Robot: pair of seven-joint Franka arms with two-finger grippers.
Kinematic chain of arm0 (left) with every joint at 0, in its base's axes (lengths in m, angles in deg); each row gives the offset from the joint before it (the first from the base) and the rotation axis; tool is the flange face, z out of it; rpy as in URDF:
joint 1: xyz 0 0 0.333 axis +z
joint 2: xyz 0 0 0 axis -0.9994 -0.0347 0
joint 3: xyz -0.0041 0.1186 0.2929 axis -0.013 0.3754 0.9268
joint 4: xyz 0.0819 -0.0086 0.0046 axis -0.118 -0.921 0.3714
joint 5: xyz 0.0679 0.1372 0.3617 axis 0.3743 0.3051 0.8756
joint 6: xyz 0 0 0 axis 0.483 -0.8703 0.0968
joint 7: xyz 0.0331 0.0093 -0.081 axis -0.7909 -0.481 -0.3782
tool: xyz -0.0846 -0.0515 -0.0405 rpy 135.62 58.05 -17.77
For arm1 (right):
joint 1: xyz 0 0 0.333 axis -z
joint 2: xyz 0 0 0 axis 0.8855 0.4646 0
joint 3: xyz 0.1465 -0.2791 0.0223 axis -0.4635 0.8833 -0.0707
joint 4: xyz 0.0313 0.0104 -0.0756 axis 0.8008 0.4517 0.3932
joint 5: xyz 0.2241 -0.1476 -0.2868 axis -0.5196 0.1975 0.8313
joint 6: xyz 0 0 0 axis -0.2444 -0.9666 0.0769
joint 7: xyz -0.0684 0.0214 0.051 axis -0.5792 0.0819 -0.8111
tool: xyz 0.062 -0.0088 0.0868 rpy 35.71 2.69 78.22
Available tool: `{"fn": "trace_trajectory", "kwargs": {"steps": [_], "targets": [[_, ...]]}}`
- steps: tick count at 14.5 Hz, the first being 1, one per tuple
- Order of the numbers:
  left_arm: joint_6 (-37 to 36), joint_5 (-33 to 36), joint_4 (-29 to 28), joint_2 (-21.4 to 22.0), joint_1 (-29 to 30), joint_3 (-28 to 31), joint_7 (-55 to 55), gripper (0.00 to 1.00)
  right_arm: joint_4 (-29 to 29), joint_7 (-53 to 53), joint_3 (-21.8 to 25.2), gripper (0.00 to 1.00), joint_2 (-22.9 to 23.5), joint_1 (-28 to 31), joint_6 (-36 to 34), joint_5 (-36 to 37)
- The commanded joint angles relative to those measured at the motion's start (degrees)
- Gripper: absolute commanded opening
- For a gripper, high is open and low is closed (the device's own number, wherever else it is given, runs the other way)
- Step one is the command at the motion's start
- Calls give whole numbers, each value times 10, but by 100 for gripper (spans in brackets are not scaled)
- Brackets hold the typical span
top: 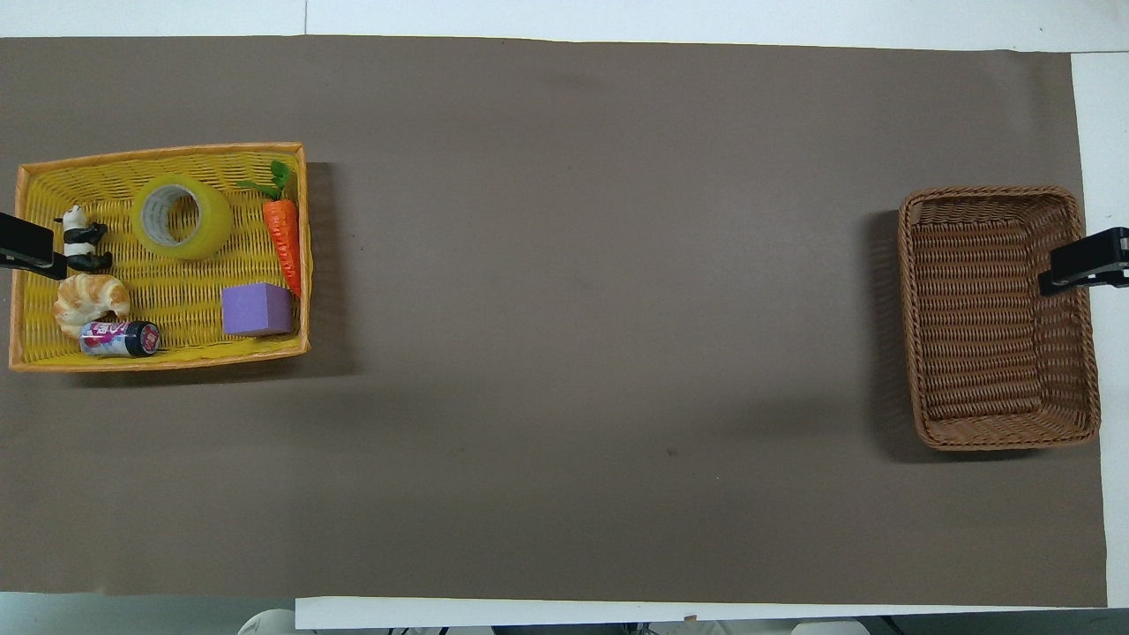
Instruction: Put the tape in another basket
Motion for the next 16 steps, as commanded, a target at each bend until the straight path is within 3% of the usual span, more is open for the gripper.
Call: {"fn": "trace_trajectory", "kwargs": {"steps": [1, 5, 8, 10, 13, 16], "targets": [[-3, -4, -8, 11, -5, 2, 1, 100, 10, 11, -3, 100, -8, 3, 2, 2], [-2, -4, -14, 12, 1, 3, -7, 100, 10, 11, -3, 100, -8, 3, 2, 3], [92, -4, -70, 10, 5, 5, -4, 100, 10, 11, -2, 100, -8, 3, 2, 3], [148, -4, -87, -20, 22, 6, 0, 100, 10, 11, -2, 100, -8, 3, 2, 3], [253, -4, -88, -102, 28, 6, 1, 99, 10, 11, -2, 100, -8, 3, 2, 3], [319, -1, -85, -157, 50, 7, 1, 71, 10, 11, -3, 100, -8, 3, 2, 3]]}}
